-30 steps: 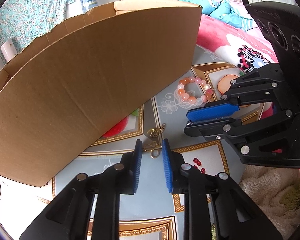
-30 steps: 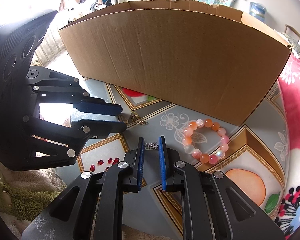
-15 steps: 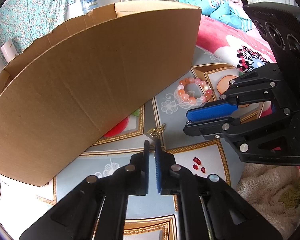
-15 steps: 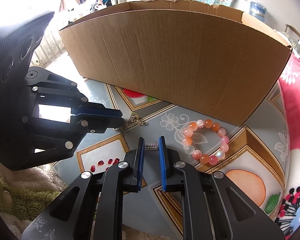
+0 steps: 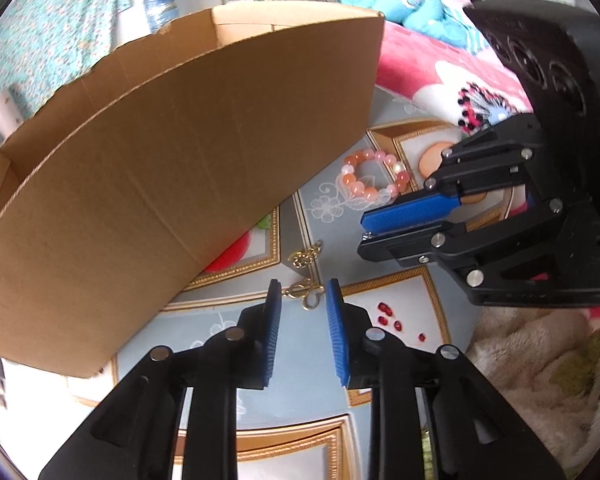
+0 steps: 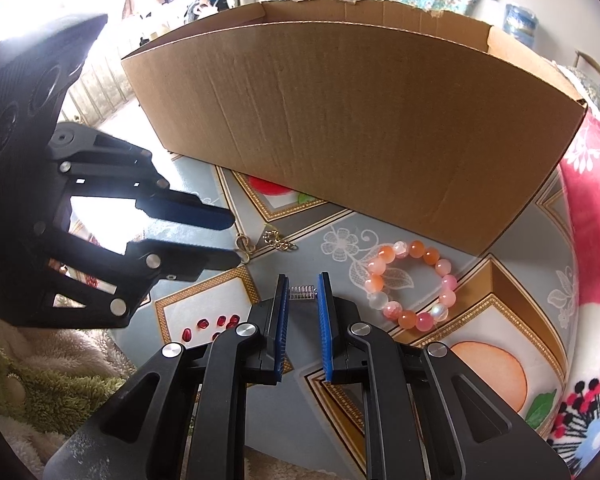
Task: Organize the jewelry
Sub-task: 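Close the left gripper on the gold flower charm while the right gripper holds the spring, then carry both charms into the box and open both grippers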
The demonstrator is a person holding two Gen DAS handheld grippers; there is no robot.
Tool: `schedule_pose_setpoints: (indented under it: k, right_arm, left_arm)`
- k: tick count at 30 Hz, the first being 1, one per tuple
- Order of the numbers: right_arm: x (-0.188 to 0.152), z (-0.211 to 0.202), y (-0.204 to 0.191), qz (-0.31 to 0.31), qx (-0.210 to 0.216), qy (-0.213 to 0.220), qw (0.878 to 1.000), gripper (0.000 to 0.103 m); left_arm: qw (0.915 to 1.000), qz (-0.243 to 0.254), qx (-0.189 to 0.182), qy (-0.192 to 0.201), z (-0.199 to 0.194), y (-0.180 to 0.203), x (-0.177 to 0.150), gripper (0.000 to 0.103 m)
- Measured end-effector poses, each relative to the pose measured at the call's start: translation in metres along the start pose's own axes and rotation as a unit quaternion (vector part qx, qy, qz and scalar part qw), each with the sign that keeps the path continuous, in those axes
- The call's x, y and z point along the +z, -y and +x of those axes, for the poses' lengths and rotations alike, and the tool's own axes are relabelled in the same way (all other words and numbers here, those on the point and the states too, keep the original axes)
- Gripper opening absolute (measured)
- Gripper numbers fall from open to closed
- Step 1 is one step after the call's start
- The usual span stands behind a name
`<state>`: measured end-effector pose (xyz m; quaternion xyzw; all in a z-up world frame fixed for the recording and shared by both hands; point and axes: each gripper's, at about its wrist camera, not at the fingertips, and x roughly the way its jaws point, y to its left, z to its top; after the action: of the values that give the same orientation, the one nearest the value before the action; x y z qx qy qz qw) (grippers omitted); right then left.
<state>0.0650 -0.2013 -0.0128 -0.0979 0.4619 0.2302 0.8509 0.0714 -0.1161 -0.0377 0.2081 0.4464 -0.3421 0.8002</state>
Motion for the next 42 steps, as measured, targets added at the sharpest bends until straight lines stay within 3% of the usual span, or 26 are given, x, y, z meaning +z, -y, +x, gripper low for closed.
schedule_pose_setpoints:
  k: [2, 12, 19, 28, 42]
  right_arm:
    - [0.001, 0.001, -0.001, -0.001, 0.001, 0.001, 1.000, 0.012]
    - [0.002, 0.005, 0.004, 0.013, 0.013, 0.008, 1.000, 0.012]
    - [-0.001, 0.004, 0.008, 0.026, 0.030, 0.016, 0.999, 0.012]
    - [0.001, 0.009, 0.019, 0.030, 0.044, 0.021, 0.998, 0.012]
    - [0.006, 0.006, 0.031, 0.031, 0.043, 0.023, 0.998, 0.012]
  left_arm:
    - [0.9997, 0.018, 0.003, -0.014, 0.004, -0.001, 0.002, 0.022]
    - [0.9923, 0.083, -0.054, -0.075, 0.012, -0.008, 0.017, 0.022]
    - [0.9854, 0.121, -0.061, -0.103, 0.020, 0.001, 0.029, 0.022]
    - [0.9798, 0.152, -0.066, -0.111, 0.021, 0.008, 0.034, 0.016]
    - [0.9803, 0.152, -0.063, -0.109, 0.018, 0.008, 0.035, 0.016]
